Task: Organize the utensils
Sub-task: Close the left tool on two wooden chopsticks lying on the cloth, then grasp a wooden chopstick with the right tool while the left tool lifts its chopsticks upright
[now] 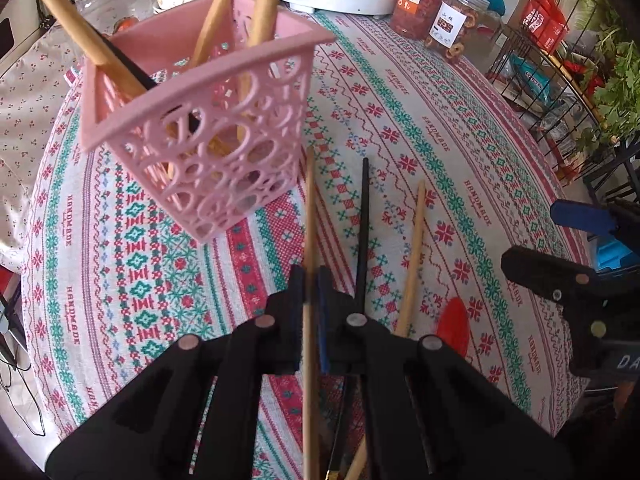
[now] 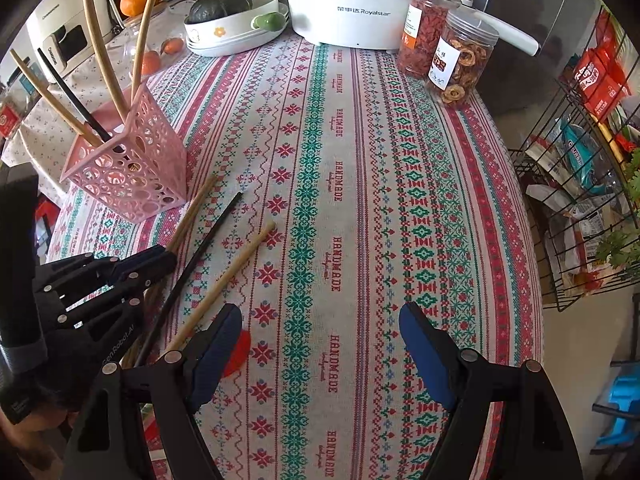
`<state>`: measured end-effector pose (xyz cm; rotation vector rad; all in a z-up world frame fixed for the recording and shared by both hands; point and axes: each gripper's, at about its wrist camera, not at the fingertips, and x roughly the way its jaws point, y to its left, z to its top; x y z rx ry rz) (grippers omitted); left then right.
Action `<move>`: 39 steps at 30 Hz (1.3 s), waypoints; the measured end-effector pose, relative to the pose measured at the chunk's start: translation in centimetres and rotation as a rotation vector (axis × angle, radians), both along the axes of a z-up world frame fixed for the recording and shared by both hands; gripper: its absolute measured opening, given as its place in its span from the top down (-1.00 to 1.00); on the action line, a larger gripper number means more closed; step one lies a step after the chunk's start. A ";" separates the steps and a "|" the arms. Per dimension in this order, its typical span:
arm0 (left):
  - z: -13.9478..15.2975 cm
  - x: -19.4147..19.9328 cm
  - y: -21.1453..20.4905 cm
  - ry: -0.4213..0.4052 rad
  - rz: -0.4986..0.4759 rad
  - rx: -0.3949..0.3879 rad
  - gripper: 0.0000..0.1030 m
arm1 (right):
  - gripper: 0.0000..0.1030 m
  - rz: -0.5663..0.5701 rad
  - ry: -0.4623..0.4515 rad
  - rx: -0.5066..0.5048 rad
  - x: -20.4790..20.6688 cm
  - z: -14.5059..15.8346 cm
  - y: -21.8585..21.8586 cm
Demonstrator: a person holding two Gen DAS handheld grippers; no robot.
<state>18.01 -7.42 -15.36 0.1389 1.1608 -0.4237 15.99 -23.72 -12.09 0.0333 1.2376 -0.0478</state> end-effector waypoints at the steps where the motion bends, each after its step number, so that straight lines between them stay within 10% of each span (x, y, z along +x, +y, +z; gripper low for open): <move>1: 0.0 -0.1 0.6 0.013 0.003 0.000 0.86 | -0.60 -0.004 0.008 0.008 0.3 -0.3 0.1; 12: 0.2 -2.0 6.7 0.130 0.025 0.000 0.89 | -0.60 -0.020 0.084 0.079 3.3 -3.3 2.9; 18: 0.9 -1.0 7.3 0.067 0.050 -0.035 0.26 | -0.57 -0.062 0.099 0.080 4.4 -4.6 4.1; 24: -0.4 0.4 5.6 0.057 0.095 0.023 0.41 | -0.23 -0.081 0.073 -0.005 4.8 -4.9 6.6; 26: -0.5 0.6 5.1 0.060 0.097 0.049 0.80 | 0.02 -0.088 0.064 0.002 4.8 -4.8 7.1; 31: -0.3 0.4 5.5 0.056 0.107 0.032 0.81 | 0.68 -0.112 0.024 0.035 4.0 -4.3 6.9; 39: 3.0 -1.7 7.7 -0.057 0.143 -0.027 0.81 | 0.85 -0.130 -0.023 0.405 3.1 -4.3 2.4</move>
